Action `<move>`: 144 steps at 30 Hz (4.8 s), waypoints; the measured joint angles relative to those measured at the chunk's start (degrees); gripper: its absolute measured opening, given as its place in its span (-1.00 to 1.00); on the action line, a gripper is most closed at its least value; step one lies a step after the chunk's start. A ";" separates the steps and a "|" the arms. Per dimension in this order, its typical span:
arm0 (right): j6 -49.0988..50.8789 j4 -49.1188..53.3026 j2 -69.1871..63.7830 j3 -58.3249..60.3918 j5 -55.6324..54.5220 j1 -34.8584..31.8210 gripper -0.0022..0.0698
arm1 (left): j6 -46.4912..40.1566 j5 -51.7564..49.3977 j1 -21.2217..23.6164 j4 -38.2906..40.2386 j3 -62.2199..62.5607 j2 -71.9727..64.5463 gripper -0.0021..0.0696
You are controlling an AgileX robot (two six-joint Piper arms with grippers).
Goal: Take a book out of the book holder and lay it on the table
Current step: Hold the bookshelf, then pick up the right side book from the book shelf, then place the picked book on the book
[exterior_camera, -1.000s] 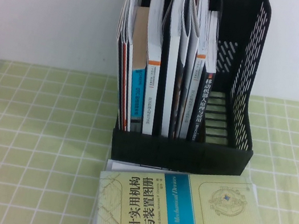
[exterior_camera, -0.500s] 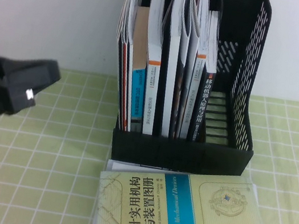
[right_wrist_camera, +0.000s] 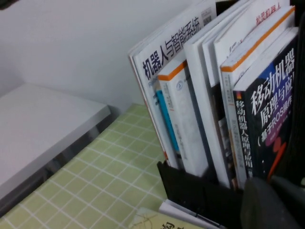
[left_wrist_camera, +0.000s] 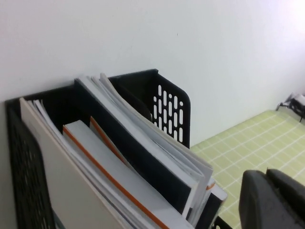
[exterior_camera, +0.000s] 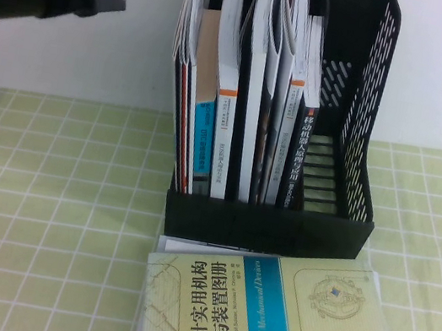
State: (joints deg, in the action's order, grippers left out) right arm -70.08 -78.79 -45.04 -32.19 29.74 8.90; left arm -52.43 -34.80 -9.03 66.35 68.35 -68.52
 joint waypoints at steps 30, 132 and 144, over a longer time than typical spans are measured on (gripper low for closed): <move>-10.31 -8.31 -39.17 -21.20 -34.05 25.08 0.07 | 13.86 7.17 -17.48 -35.66 15.73 -22.11 -0.95; 36.54 90.85 -31.41 -37.50 15.84 46.65 -0.57 | 44.16 -11.25 -5.16 -60.00 4.11 14.41 -0.95; 62.39 118.62 -49.38 -37.62 17.17 64.59 -0.57 | 45.07 -11.04 -5.16 -60.50 3.82 14.41 -0.95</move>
State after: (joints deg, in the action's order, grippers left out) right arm -7.69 39.83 -94.42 -69.81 46.91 73.48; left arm -7.36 -45.84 -14.18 5.84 72.16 -54.12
